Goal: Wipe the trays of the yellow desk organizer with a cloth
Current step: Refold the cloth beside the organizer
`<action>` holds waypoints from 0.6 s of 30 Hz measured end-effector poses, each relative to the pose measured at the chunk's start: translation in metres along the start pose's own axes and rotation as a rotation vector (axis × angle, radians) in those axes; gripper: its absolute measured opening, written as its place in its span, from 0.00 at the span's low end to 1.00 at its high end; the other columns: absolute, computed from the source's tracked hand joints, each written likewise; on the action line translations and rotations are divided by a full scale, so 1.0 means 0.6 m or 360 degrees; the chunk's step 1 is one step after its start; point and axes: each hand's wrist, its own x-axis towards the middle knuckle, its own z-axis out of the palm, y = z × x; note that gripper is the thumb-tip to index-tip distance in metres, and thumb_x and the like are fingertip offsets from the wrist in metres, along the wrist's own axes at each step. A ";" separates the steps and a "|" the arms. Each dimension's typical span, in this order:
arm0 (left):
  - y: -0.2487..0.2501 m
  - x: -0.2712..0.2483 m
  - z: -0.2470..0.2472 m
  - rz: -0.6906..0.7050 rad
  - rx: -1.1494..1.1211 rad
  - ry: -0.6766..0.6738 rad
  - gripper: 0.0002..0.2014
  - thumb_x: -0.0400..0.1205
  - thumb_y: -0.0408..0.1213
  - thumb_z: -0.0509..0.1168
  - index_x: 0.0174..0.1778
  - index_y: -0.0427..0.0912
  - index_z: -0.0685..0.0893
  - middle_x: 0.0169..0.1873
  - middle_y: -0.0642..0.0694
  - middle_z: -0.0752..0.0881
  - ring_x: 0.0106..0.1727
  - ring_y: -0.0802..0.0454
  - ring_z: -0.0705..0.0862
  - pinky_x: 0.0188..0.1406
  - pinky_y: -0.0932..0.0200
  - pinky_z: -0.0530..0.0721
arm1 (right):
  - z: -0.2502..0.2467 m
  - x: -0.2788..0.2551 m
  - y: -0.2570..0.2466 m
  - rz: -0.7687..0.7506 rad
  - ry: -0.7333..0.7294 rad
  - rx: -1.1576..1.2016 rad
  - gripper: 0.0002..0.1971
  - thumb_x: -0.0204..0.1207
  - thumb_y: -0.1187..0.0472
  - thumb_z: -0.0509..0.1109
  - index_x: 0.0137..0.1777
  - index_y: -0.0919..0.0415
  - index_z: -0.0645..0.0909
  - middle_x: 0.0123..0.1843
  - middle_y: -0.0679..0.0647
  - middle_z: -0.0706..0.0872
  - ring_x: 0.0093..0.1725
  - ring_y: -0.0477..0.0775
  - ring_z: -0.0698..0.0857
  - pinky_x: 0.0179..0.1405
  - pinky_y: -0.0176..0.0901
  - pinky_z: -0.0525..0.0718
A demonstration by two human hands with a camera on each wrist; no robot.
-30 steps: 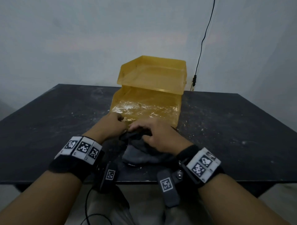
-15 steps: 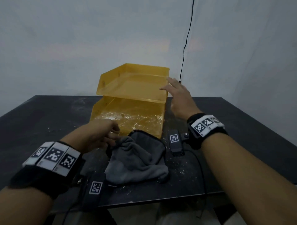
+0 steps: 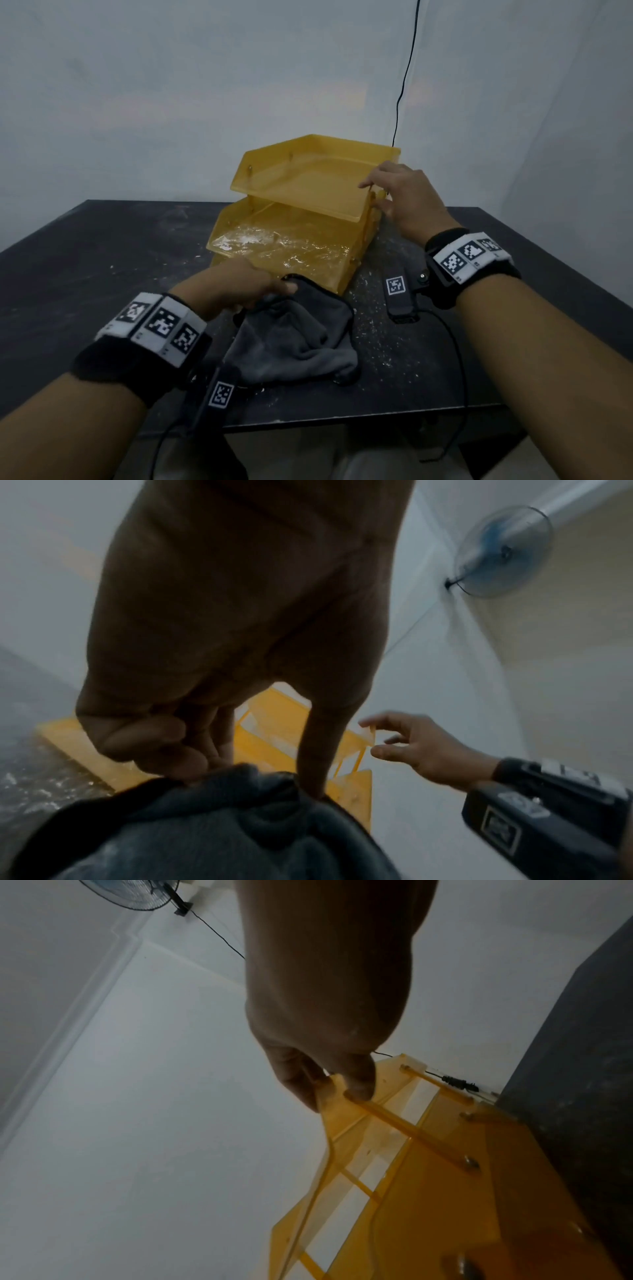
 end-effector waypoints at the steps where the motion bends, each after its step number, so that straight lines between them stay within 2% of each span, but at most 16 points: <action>1: -0.003 -0.001 0.005 0.0065 0.0170 0.0038 0.21 0.72 0.53 0.77 0.41 0.35 0.89 0.33 0.45 0.84 0.33 0.49 0.78 0.30 0.58 0.75 | 0.004 -0.011 -0.008 0.0047 0.0042 -0.0007 0.25 0.72 0.76 0.75 0.66 0.54 0.84 0.65 0.52 0.85 0.66 0.56 0.82 0.71 0.58 0.77; 2: -0.005 -0.005 0.009 0.0133 0.0251 0.0060 0.18 0.73 0.51 0.77 0.37 0.38 0.89 0.35 0.47 0.87 0.36 0.49 0.82 0.34 0.56 0.79 | 0.009 -0.025 -0.020 0.0087 0.0126 0.0019 0.27 0.72 0.79 0.71 0.69 0.54 0.83 0.67 0.51 0.84 0.68 0.54 0.81 0.74 0.54 0.75; 4: -0.003 -0.012 0.009 0.0283 0.0182 0.0028 0.09 0.75 0.46 0.74 0.36 0.44 0.91 0.40 0.48 0.91 0.44 0.47 0.86 0.45 0.51 0.85 | 0.017 -0.057 -0.054 0.0082 0.0338 0.0169 0.23 0.74 0.77 0.66 0.65 0.57 0.83 0.62 0.49 0.83 0.60 0.48 0.81 0.69 0.43 0.77; 6: 0.004 -0.022 0.003 0.0466 -0.0068 -0.0052 0.08 0.76 0.40 0.69 0.41 0.39 0.89 0.40 0.45 0.90 0.45 0.45 0.85 0.47 0.48 0.83 | 0.024 -0.092 -0.097 -0.0008 0.0369 0.0420 0.15 0.77 0.70 0.66 0.60 0.58 0.85 0.54 0.46 0.82 0.45 0.39 0.77 0.51 0.31 0.81; 7: 0.007 -0.026 -0.003 0.0552 -0.0183 -0.0090 0.09 0.76 0.39 0.67 0.42 0.36 0.87 0.40 0.44 0.89 0.43 0.45 0.83 0.46 0.49 0.80 | 0.026 -0.109 -0.122 0.0003 0.0249 0.0581 0.13 0.79 0.65 0.67 0.61 0.57 0.85 0.52 0.45 0.82 0.39 0.38 0.76 0.42 0.27 0.79; 8: 0.011 -0.030 -0.007 0.0633 -0.0294 -0.0139 0.09 0.76 0.37 0.66 0.43 0.34 0.85 0.38 0.43 0.87 0.41 0.47 0.81 0.44 0.51 0.78 | 0.027 -0.123 -0.145 0.0065 0.0056 0.0723 0.13 0.81 0.59 0.68 0.65 0.55 0.84 0.50 0.45 0.83 0.37 0.39 0.76 0.37 0.27 0.77; 9: 0.016 -0.034 -0.009 0.0723 -0.0414 -0.0198 0.07 0.76 0.36 0.65 0.43 0.34 0.83 0.37 0.42 0.84 0.39 0.48 0.80 0.42 0.53 0.76 | 0.027 -0.134 -0.166 0.0138 -0.0162 0.0794 0.15 0.83 0.52 0.68 0.67 0.52 0.83 0.50 0.45 0.83 0.38 0.42 0.78 0.38 0.29 0.76; 10: 0.018 -0.035 -0.010 0.0800 -0.0538 -0.0243 0.05 0.77 0.34 0.64 0.42 0.35 0.81 0.35 0.41 0.82 0.36 0.49 0.78 0.39 0.55 0.75 | 0.028 -0.142 -0.183 0.0195 -0.0358 0.0790 0.15 0.83 0.46 0.67 0.65 0.49 0.84 0.50 0.45 0.83 0.41 0.43 0.79 0.40 0.33 0.76; 12: 0.022 -0.035 -0.014 0.0872 -0.0771 -0.0263 0.01 0.75 0.31 0.63 0.39 0.37 0.78 0.35 0.40 0.77 0.35 0.49 0.75 0.37 0.56 0.72 | 0.028 -0.155 -0.202 0.0278 -0.0588 0.0811 0.15 0.83 0.41 0.64 0.49 0.49 0.86 0.46 0.46 0.81 0.43 0.43 0.79 0.41 0.41 0.75; 13: 0.021 -0.032 -0.017 0.0885 -0.0889 -0.0258 0.01 0.72 0.29 0.63 0.37 0.37 0.77 0.36 0.40 0.77 0.36 0.48 0.74 0.37 0.56 0.72 | 0.028 -0.157 -0.205 0.0325 -0.0640 0.0869 0.16 0.83 0.42 0.65 0.43 0.52 0.85 0.44 0.49 0.82 0.41 0.46 0.80 0.41 0.44 0.77; 15: 0.014 -0.028 -0.025 0.0910 -0.1171 -0.0317 0.05 0.68 0.23 0.60 0.32 0.37 0.71 0.34 0.42 0.77 0.37 0.47 0.78 0.37 0.58 0.77 | 0.031 -0.160 -0.208 0.0420 -0.0732 0.1173 0.13 0.79 0.48 0.71 0.41 0.57 0.84 0.46 0.60 0.87 0.44 0.60 0.86 0.45 0.56 0.84; 16: 0.010 -0.025 -0.029 0.0929 -0.1305 -0.0377 0.08 0.66 0.20 0.58 0.31 0.37 0.70 0.34 0.42 0.77 0.38 0.47 0.80 0.36 0.61 0.79 | 0.036 -0.163 -0.208 0.0468 -0.0770 0.1458 0.09 0.75 0.51 0.74 0.44 0.57 0.83 0.51 0.65 0.88 0.50 0.66 0.87 0.50 0.59 0.85; 17: 0.006 -0.025 -0.032 0.0955 -0.1383 -0.0427 0.10 0.65 0.18 0.57 0.30 0.38 0.70 0.33 0.43 0.77 0.38 0.48 0.81 0.34 0.64 0.80 | 0.040 -0.163 -0.208 0.0525 -0.0819 0.1770 0.11 0.72 0.55 0.77 0.51 0.55 0.82 0.54 0.66 0.88 0.54 0.68 0.88 0.54 0.59 0.85; 18: 0.002 -0.024 -0.033 0.0981 -0.1403 -0.0453 0.13 0.64 0.15 0.56 0.29 0.39 0.72 0.34 0.43 0.78 0.39 0.49 0.83 0.31 0.66 0.80 | 0.044 -0.163 -0.208 0.0584 -0.0894 0.2053 0.18 0.71 0.59 0.78 0.59 0.53 0.79 0.57 0.64 0.88 0.57 0.66 0.88 0.57 0.58 0.84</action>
